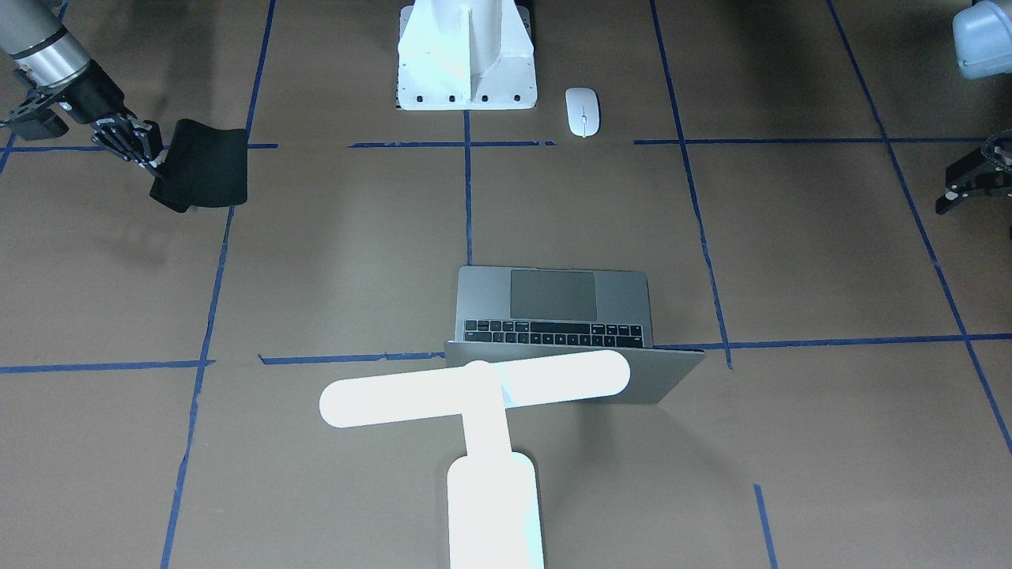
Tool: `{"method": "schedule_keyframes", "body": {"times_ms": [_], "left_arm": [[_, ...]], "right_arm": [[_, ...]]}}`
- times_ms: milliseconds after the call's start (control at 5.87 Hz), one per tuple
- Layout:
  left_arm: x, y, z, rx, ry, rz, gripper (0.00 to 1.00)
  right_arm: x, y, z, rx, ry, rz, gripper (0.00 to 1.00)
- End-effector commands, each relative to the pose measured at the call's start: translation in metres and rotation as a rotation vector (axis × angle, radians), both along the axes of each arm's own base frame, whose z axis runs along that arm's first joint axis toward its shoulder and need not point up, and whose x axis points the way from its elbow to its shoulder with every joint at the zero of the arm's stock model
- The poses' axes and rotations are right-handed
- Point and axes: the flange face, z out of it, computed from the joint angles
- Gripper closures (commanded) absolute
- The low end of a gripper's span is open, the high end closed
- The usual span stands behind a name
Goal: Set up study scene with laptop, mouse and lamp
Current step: 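Carry the mouse pad with the right gripper beside the laptop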
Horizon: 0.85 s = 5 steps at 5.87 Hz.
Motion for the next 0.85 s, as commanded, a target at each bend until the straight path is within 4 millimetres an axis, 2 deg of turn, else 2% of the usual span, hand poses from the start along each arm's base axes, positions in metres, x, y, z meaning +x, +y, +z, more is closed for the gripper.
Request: {"method": "schedule_keyframes", "body": {"times_ms": [0, 170, 511, 682], "left_arm": [[0.000, 0.001, 0.001, -0.002, 0.001, 0.000, 0.00], [0.001, 0.001, 0.001, -0.002, 0.001, 0.002, 0.00], [0.002, 0.001, 0.000, -0.006, 0.018, 0.006, 0.00], [0.003, 0.000, 0.004, -0.014, 0.023, 0.009, 0.00]], "right_arm": [[-0.038, -0.069, -0.055, -0.009, -0.008, 0.060, 1.00], [-0.071, -0.105, -0.099, -0.017, 0.005, 0.082, 1.00], [-0.135, -0.167, -0.206, -0.054, 0.069, 0.114, 1.00], [-0.166, -0.197, -0.224, -0.057, 0.074, 0.126, 1.00]]}}
